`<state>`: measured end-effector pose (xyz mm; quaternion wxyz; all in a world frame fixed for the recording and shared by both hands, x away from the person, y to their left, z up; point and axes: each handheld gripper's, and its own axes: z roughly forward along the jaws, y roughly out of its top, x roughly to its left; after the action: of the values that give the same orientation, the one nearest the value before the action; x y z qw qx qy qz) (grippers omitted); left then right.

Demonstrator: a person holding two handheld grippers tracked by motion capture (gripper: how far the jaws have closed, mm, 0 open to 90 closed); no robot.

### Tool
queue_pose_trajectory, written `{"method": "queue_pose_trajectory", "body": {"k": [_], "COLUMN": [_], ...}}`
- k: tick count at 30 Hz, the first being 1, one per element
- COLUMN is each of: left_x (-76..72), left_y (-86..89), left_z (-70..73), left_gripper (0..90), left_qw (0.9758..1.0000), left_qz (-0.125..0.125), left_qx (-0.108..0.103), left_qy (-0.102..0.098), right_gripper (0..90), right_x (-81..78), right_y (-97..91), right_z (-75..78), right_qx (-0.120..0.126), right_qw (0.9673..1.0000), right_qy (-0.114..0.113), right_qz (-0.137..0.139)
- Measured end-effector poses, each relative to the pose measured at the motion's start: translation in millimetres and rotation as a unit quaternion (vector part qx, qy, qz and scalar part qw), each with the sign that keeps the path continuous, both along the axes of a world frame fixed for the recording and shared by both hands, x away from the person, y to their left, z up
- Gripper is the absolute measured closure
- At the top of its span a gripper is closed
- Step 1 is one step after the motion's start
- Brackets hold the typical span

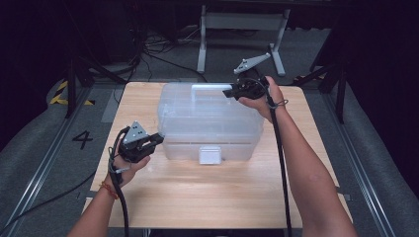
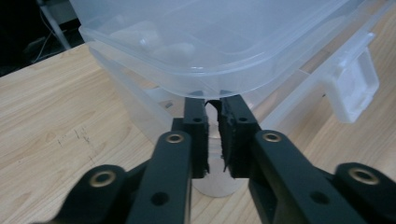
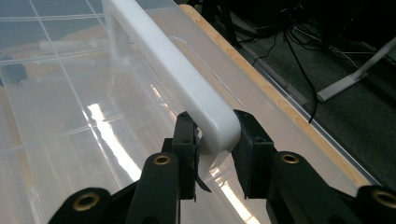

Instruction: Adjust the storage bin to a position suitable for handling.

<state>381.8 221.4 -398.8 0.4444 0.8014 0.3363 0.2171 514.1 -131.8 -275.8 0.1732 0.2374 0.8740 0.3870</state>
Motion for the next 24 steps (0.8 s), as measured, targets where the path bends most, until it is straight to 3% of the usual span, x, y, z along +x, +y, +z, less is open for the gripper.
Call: {"method": "queue_pose_trajectory", "body": {"k": [5,7,9,15,19,24], "left_x": [0.1,0.0,0.0,-0.2,-0.7,0.6], "left_y": [1.1,2.0,2.4,2.5,1.0,0.6], "left_z": [-1.4,-1.8,-2.1,-2.1,-1.6,-2.1], "left_gripper": [89.2,89.5,89.7,89.8,89.9,89.9], "left_qw": [1.0000,1.0000,1.0000,1.0000,0.9999,0.9999], "left_qz": [0.004,0.003,0.002,0.003,0.004,0.001], "left_qx": [0.000,0.000,-0.002,0.000,0.007,0.010], "left_qy": [-0.003,-0.003,-0.003,-0.005,-0.008,-0.012], "right_gripper": [71.7,64.3,62.3,57.0,51.4,50.0], "right_x": [-3.5,-8.4,-11.3,-25.0,-40.9,-63.2], "right_y": [1.1,0.7,-2.4,-22.7,-37.2,-60.5], "right_z": [-0.6,-0.2,0.4,3.1,1.6,0.1], "right_qx": [-0.009,-0.018,-0.015,0.006,0.005,0.024], "right_qw": [0.9999,0.9992,0.9991,0.9985,0.9974,0.9958], "right_qy": [-0.009,-0.036,-0.038,-0.051,-0.066,-0.083], "right_qz": [0.001,-0.002,-0.008,-0.020,-0.027,-0.031]}}
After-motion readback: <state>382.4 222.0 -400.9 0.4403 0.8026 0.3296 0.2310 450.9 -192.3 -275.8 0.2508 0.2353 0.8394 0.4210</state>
